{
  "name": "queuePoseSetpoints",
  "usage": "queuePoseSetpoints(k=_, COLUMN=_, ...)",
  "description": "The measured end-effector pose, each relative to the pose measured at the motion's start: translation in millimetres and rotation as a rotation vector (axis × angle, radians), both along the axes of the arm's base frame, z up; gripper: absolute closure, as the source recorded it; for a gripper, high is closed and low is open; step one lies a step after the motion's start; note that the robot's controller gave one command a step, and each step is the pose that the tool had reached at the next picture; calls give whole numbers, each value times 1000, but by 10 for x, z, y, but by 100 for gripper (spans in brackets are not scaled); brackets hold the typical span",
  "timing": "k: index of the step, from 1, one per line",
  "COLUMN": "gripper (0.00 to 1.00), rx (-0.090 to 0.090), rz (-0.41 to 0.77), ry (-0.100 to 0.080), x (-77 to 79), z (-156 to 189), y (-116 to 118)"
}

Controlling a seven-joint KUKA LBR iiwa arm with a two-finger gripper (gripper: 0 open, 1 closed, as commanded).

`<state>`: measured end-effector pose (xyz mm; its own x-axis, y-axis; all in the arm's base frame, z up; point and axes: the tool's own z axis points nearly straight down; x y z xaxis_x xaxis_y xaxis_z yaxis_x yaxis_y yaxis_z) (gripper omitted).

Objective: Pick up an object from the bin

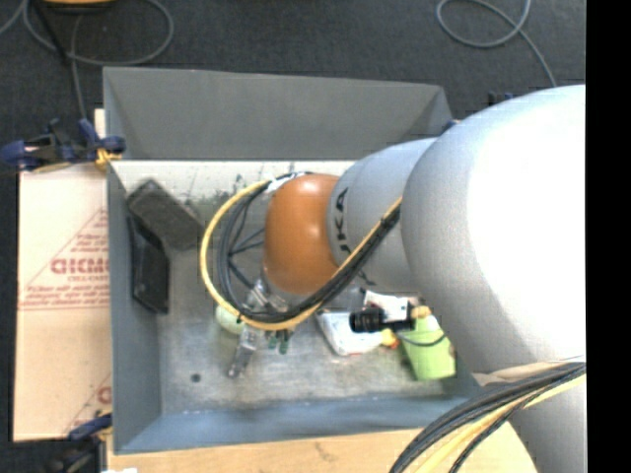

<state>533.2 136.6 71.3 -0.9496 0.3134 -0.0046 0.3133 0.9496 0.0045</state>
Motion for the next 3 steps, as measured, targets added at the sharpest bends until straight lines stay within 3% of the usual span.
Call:
queuePoseSetpoints(k=1, gripper=0, rx=-3, rz=20, ry=1, x=11, z=139, y=19)
queuePoseSetpoints(k=2, gripper=100, rx=-1, rz=1, ry=4, x=23, z=35, y=1)
queuePoseSetpoints(k=3, gripper=100, rx=-1, rz=1, ry=3, x=23, z=36, y=1)
